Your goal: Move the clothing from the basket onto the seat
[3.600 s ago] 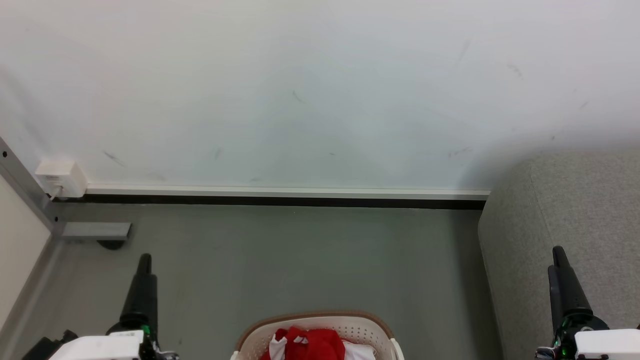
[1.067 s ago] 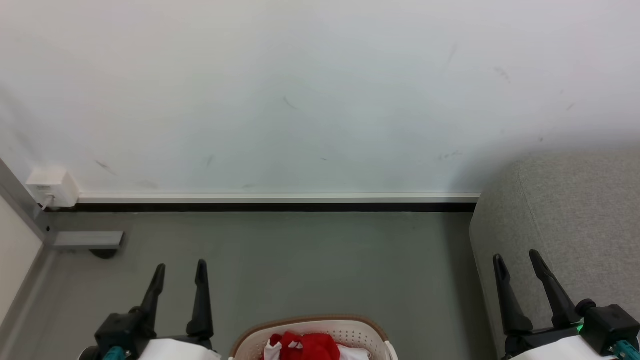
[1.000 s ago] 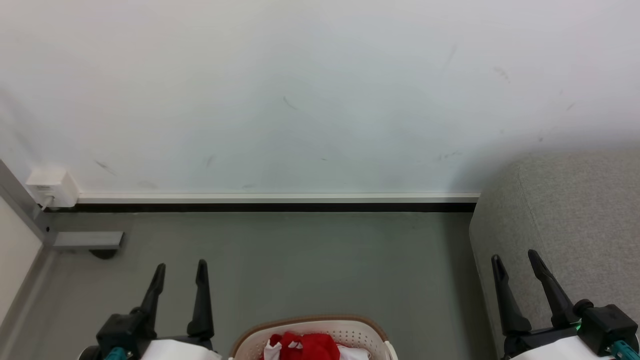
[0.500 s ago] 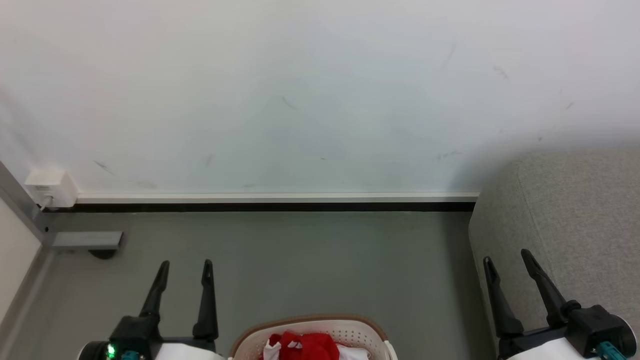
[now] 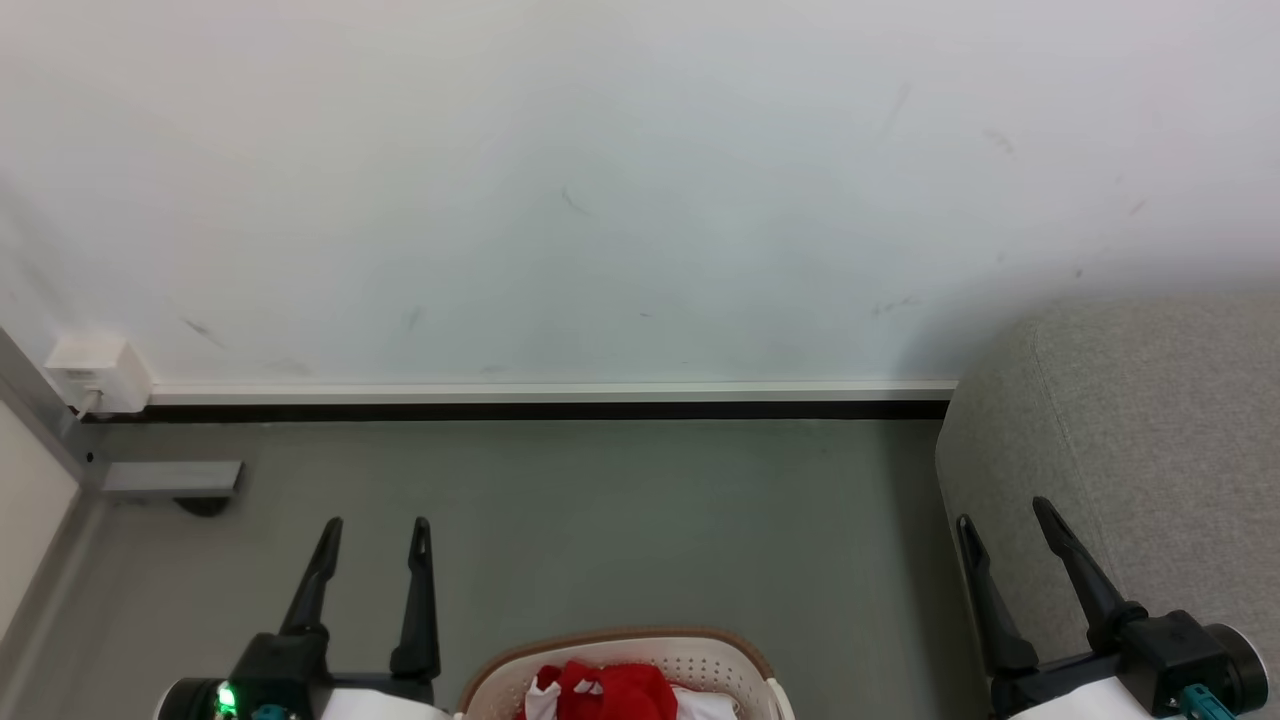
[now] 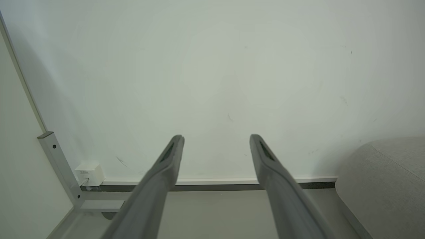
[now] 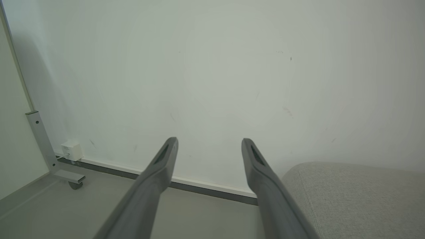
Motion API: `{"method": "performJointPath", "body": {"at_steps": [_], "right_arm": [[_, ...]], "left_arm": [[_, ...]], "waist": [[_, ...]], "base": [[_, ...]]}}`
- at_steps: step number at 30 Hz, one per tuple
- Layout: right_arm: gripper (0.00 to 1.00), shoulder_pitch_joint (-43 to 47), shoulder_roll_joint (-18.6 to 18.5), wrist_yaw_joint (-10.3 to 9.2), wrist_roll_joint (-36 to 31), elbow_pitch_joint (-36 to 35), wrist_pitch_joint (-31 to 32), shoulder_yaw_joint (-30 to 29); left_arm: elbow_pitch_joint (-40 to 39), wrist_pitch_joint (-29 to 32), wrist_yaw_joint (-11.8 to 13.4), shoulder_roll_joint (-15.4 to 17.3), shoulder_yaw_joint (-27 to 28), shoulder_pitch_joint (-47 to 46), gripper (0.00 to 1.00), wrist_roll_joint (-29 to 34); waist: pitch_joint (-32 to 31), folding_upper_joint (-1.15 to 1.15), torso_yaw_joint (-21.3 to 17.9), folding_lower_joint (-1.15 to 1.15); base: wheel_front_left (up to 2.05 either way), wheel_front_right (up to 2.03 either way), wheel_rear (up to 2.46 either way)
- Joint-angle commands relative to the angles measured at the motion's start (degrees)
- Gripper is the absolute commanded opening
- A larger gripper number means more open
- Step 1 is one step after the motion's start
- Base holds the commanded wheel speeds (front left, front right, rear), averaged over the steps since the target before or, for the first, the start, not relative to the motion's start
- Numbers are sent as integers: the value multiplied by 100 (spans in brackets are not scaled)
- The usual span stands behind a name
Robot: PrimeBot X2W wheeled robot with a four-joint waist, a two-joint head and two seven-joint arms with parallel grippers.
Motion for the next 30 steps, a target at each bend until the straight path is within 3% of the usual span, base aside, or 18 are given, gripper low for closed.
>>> {"method": "performJointPath", "body": {"at_steps": [1, 30], "right_arm": [[100, 5, -17, -12, 47, -13, -40, -5], [100, -122, 43, -12, 275, -181, -39, -128]], "left_arm": [[-8, -4, -3, -2, 15, 50, 100, 65], [175, -4, -251, -54, 145, -87, 100, -420]], "waist": [[5, 0, -2, 0], [284, 0, -266, 0]], "base": [[0, 0, 0], [0, 0, 0]]}}
